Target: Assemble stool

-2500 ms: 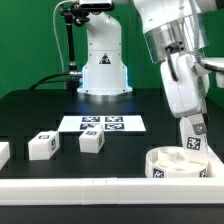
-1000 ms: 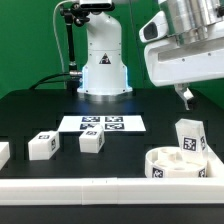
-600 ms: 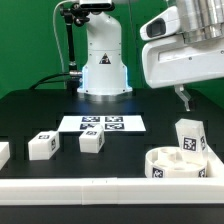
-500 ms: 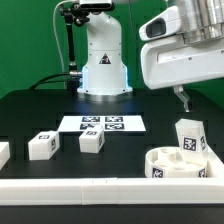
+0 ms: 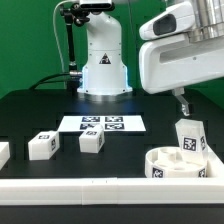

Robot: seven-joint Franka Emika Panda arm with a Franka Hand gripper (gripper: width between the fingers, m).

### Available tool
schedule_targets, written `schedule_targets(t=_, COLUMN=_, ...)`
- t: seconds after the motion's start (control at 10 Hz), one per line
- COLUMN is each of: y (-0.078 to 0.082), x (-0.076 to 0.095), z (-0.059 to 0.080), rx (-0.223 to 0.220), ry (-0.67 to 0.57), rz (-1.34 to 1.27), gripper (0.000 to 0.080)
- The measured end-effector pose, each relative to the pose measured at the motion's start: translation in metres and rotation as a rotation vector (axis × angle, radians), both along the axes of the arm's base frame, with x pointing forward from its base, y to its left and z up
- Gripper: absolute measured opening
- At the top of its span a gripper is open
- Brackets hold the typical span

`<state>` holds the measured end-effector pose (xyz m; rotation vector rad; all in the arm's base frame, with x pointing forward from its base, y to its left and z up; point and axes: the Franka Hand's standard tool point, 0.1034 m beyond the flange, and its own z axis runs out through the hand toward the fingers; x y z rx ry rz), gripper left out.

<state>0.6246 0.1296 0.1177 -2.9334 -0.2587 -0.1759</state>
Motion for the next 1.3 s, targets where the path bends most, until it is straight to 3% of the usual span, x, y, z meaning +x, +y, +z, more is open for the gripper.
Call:
schedule_targets(t=0.8, y=-0.009, x=0.003, z=-0.006, rx=-0.076, ry=-0.107, rz=0.496, gripper=0.0649)
schedule_targets(t=1.3, y=-0.008, x=-0.004, z=-0.008, rx=-0.073, ry=-0.060, rz=0.498, gripper=0.0649)
